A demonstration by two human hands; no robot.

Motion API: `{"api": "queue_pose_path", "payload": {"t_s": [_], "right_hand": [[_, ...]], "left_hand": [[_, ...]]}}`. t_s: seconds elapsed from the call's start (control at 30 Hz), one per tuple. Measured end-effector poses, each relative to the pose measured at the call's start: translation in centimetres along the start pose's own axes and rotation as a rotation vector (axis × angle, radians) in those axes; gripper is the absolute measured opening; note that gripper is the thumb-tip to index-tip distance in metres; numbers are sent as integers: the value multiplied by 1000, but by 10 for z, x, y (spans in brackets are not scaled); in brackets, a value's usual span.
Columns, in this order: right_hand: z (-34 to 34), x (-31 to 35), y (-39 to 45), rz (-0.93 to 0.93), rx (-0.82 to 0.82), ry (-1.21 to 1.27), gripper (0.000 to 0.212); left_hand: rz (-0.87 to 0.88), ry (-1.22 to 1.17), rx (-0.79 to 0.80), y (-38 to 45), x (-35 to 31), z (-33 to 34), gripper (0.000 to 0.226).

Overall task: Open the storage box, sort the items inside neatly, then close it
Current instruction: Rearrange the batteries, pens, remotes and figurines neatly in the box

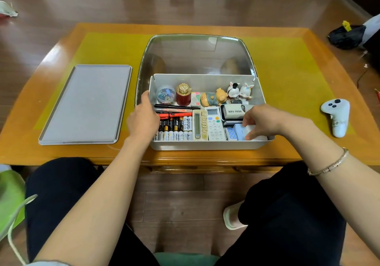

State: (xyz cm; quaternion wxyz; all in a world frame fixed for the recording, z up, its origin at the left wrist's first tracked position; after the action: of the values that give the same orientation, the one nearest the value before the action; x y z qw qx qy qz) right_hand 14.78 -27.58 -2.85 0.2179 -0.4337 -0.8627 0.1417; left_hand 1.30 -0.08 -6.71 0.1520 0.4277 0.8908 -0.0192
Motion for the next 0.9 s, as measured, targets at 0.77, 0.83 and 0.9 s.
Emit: {"api": "queue_pose_path", "payload": {"t_s": [0.77, 0.83, 0.9], "right_hand": [[18, 15, 8, -45, -66, -48, 44], [18, 16, 9, -38, -57, -47, 45], [16, 18, 8, -38, -42, -61, 48]], "left_hand": [[-36, -9, -23, 0, 0, 0, 35], [-41, -6, -22, -1, 0, 0, 35], [-43, -6, -15, -1, 0, -1, 35]]}}
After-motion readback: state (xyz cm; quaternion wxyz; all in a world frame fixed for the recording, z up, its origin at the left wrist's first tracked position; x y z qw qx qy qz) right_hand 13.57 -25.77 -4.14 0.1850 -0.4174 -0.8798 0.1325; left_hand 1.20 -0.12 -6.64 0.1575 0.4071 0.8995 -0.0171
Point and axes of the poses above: each hand's wrist, its own y-axis towards the middle knuckle, its own z-axis out of the palm, x = y × z, the point moved 2 cm from there along y, towards the middle knuckle, and after that the axes turned 12 degrees about y, right-handed, at the moved point
